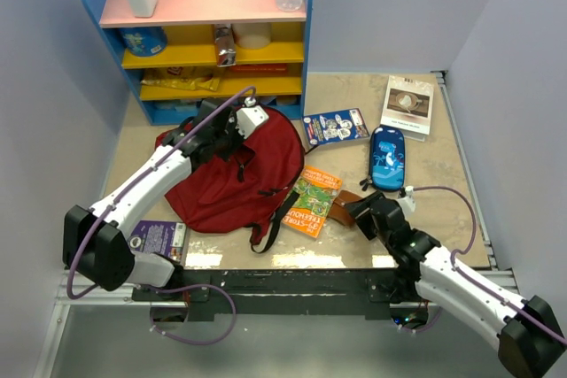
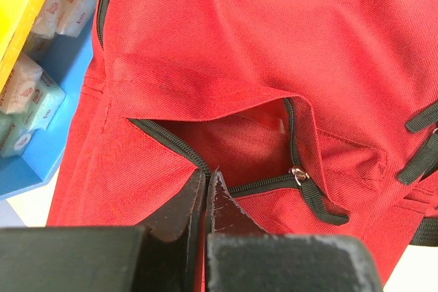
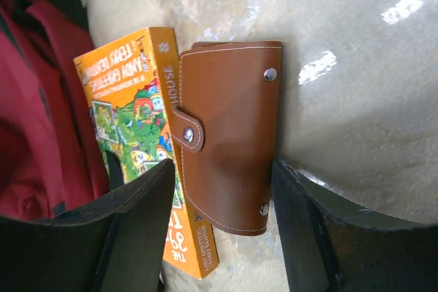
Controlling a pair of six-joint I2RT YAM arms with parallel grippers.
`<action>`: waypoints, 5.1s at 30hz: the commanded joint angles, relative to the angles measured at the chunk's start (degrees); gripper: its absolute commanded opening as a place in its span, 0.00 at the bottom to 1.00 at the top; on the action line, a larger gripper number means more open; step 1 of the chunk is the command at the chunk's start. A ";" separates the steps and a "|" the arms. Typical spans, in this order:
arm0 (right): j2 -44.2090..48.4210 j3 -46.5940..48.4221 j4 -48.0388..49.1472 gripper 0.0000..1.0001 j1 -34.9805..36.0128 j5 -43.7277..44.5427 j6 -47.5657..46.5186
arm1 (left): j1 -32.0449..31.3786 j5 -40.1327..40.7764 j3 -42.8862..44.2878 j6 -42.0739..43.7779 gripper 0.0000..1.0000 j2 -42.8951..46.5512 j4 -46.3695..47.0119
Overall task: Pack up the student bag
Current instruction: Pick up the personal item from the center of the board, then place the personal item in the student bag.
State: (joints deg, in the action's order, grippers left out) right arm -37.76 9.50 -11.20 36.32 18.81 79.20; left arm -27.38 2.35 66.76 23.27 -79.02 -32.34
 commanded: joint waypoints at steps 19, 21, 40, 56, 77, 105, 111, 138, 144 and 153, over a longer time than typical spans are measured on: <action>-5.48 5.18 16.73 0.61 0.34 -5.80 -10.03 | -0.13 -1.12 -0.32 -1.12 0.00 -1.57 3.51; -6.62 5.35 16.75 0.60 0.42 -5.28 -10.38 | -0.13 -1.21 -0.32 -1.12 0.00 -1.48 3.51; -18.50 15.10 -0.75 0.22 0.34 1.74 -11.87 | -0.13 -0.59 -0.67 -1.21 0.00 -0.87 3.33; -31.03 34.43 26.20 0.00 4.99 -15.55 -32.86 | -0.13 -6.39 -2.16 -1.56 0.00 0.18 2.63; -66.13 53.96 41.00 0.00 10.62 -26.19 -36.22 | 6.11 -9.29 -9.63 -3.40 0.00 3.71 9.84; -74.13 60.46 32.64 0.00 14.84 -34.97 -35.60 | 6.11 -13.25 -9.55 -3.67 0.00 2.56 9.49; -78.52 67.22 30.28 0.01 14.84 -41.66 -39.29 | 6.11 -13.69 -9.63 -3.14 0.00 2.47 9.22; -67.18 48.95 32.64 0.00 4.90 -35.95 -41.06 | 6.11 -13.86 -8.84 -2.70 0.00 2.56 7.46; -72.10 52.46 33.96 0.00 7.19 -36.12 -39.83 | 6.11 -14.39 -8.49 -3.05 0.00 2.12 7.38; -76.41 57.38 39.76 0.00 9.82 -36.39 -35.08 | 6.11 -14.74 -9.19 -2.96 0.00 2.03 7.46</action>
State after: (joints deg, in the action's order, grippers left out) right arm -112.95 62.59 21.61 44.60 -16.25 41.12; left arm -21.12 -10.07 56.69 20.53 -77.03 -25.96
